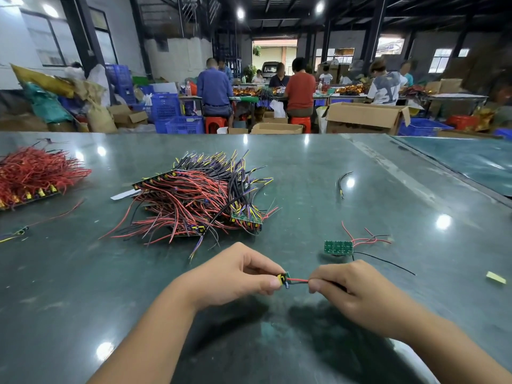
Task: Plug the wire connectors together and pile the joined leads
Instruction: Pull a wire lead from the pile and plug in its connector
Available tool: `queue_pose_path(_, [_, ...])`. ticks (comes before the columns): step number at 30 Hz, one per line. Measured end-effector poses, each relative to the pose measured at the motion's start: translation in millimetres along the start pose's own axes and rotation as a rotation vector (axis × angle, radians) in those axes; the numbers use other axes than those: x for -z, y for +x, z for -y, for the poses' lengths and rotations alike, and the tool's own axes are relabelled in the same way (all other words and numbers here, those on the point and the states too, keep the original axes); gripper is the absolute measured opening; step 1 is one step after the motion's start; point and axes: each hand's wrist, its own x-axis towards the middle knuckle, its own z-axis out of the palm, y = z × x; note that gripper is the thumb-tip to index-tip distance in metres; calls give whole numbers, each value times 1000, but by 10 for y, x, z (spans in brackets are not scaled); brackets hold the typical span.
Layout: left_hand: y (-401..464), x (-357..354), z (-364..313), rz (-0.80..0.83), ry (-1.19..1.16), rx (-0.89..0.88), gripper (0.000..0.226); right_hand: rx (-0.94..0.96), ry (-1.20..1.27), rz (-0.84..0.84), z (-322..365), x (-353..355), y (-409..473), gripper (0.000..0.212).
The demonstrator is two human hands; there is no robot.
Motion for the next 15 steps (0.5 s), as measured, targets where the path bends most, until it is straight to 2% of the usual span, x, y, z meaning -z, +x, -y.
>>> queue_pose_path(7, [-26,43,3,17,32,2,17,-51,-33,79,60,18,-10,20])
queue_pose_path(15, [-58,134,37,27,-10,11,17,-4,-7,103,13,68,-35,22])
